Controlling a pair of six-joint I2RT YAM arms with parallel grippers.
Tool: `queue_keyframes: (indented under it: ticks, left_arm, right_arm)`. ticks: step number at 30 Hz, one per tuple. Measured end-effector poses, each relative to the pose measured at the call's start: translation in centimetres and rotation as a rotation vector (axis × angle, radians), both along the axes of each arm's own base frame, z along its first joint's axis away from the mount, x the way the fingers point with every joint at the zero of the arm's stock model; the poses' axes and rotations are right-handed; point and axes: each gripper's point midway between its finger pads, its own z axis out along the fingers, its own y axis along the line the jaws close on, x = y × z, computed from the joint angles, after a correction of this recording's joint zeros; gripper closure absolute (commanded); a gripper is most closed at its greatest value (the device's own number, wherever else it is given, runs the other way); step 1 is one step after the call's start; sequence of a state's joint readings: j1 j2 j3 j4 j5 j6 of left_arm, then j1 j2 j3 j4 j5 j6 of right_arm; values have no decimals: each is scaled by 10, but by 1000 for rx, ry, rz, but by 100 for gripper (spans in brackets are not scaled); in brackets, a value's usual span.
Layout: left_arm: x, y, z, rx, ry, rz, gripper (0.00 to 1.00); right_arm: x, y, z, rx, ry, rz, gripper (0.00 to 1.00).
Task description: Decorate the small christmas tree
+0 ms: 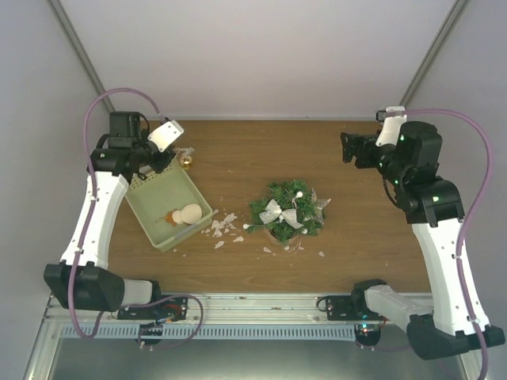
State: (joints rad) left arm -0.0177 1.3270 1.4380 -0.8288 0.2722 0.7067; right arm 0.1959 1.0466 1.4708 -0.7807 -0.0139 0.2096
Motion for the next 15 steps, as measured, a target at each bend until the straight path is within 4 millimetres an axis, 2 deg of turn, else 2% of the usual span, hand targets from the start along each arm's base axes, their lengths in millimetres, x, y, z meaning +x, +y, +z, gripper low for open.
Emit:
queue_keyframes:
  ticks: [3, 7, 10, 15]
  left_arm:
    - [-5, 0, -10, 7, 20, 3, 100]
    - [-22, 4, -31, 25, 63, 16, 100]
    - [-29, 7, -24, 38, 41, 26, 100]
    - [-35, 10, 0, 53, -27, 34, 100]
  right_arm:
    - [-3, 1, 0, -1, 0, 13, 5]
    - [-4, 2, 0, -8, -2, 21, 5]
    - [-3, 5, 0, -4, 2, 33, 5]
    - [-5, 11, 0, 10, 3, 68, 5]
